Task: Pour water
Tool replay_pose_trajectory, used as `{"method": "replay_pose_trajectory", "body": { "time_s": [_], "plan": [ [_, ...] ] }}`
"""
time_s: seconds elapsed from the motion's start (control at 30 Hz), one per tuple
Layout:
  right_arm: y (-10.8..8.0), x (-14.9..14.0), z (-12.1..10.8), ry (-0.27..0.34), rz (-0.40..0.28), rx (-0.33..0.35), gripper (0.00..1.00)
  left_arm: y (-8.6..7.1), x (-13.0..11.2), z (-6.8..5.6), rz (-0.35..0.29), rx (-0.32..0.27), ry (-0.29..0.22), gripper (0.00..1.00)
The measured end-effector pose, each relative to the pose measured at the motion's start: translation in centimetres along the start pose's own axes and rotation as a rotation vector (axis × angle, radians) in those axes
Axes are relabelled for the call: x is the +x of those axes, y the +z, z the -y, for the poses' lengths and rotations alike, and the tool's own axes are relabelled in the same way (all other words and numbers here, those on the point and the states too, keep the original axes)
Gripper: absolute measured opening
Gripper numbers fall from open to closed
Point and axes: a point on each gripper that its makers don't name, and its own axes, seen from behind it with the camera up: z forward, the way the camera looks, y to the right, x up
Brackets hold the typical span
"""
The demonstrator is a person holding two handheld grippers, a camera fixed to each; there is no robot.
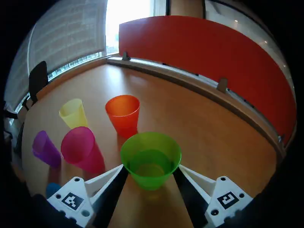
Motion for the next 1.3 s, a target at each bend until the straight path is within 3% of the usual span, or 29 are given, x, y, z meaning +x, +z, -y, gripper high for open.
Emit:
{"method": "replay_pose_trajectory", "body": {
  "time_s": [0.77,1.3],
  "plan": [
    [-0.1,-1.4,-0.4,0.014,0.063,-0.01,0.87,0.3,-0.1,-0.2,0.002,-0.004,0.004,0.93],
    [-2.6,-3.6,-0.5,0.007,0.097,-0.03,0.94,0.0,0.6,0.5,-0.02,0.0,-0.007,0.93]
  ]
}}
